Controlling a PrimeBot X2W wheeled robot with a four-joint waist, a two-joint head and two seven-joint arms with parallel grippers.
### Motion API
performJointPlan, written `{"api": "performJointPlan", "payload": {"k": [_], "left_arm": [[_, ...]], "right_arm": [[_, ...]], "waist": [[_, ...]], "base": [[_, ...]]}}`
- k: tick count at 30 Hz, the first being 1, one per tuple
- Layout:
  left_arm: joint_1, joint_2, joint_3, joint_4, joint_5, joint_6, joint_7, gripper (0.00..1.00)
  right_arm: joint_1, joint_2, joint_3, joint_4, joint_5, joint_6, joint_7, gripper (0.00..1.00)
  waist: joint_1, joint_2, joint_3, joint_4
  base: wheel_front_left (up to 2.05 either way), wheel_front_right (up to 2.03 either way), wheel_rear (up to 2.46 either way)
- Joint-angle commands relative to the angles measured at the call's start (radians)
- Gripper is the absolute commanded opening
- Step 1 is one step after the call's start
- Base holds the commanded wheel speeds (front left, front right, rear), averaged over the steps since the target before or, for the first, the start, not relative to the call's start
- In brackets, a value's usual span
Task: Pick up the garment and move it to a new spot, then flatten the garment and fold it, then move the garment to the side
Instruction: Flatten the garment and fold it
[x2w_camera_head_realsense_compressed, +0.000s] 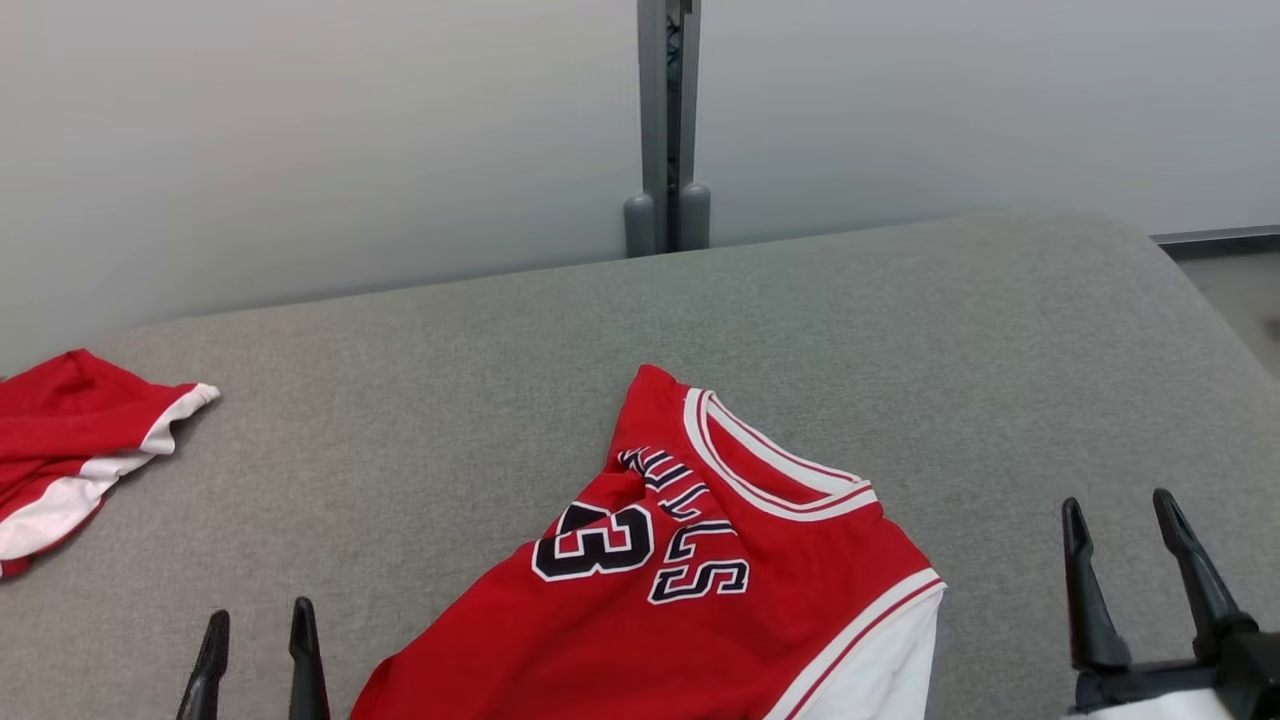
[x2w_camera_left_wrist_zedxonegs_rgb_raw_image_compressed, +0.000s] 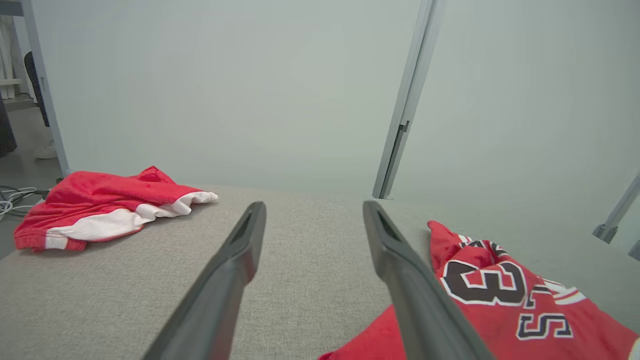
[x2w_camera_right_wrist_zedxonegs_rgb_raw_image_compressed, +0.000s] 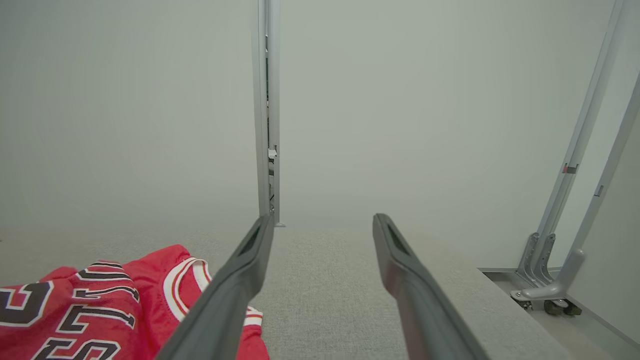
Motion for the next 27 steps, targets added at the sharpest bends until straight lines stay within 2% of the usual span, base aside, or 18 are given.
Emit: {"api": "performJointPlan", "payload": {"k": [1, 7, 14, 18, 21, 24, 27], "left_arm": [[0.005, -0.009, 0.013, 0.011, 0.013, -0.020, 0.000, 1.00], [-0.017, -0.046, 0.067, 0.063, 0.056, -0.101, 0.000, 1.00], [-0.027, -0.054, 0.103, 0.070, 0.081, -0.136, 0.000, 1.00], [0.009, -0.055, 0.069, 0.069, 0.082, -0.157, 0.000, 1.00], [0.036, -0.026, 0.029, 0.079, 0.074, -0.174, 0.041, 1.00], [0.080, -0.001, -0.008, 0.072, 0.023, -0.187, 0.148, 1.00], [0.110, 0.048, -0.024, 0.082, 0.000, -0.191, 0.244, 1.00]], "right_arm": [[0.018, -0.004, 0.000, 0.008, -0.010, 0.000, -0.005, 1.00], [0.047, -0.004, 0.020, 0.069, -0.012, 0.000, -0.005, 1.00], [0.027, -0.004, 0.051, 0.082, 0.005, 0.000, -0.005, 1.00], [0.055, -0.017, 0.104, 0.115, 0.016, 0.000, -0.003, 1.00], [0.069, -0.070, 0.178, 0.142, 0.030, 0.000, 0.070, 1.00], [0.100, -0.114, 0.240, 0.152, 0.055, 0.000, 0.177, 1.00], [0.112, -0.135, 0.269, 0.183, 0.068, 0.000, 0.269, 1.00]], "waist": [[0.0000, -0.0001, -0.011, -0.009], [0.0000, -0.0001, -0.022, -0.008], [0.0000, -0.0001, -0.019, -0.001], [0.0000, -0.0001, -0.015, 0.006], [0.0000, -0.0001, -0.006, 0.011], [0.0000, -0.0001, 0.010, 0.017], [0.0000, -0.0001, 0.028, 0.023]], "base": [[0.00, 0.00, 0.00], [0.00, 0.00, 0.00], [0.00, 0.00, 0.00], [0.00, 0.00, 0.00], [0.00, 0.00, 0.00], [0.00, 0.00, 0.00], [0.00, 0.00, 0.00]]}}
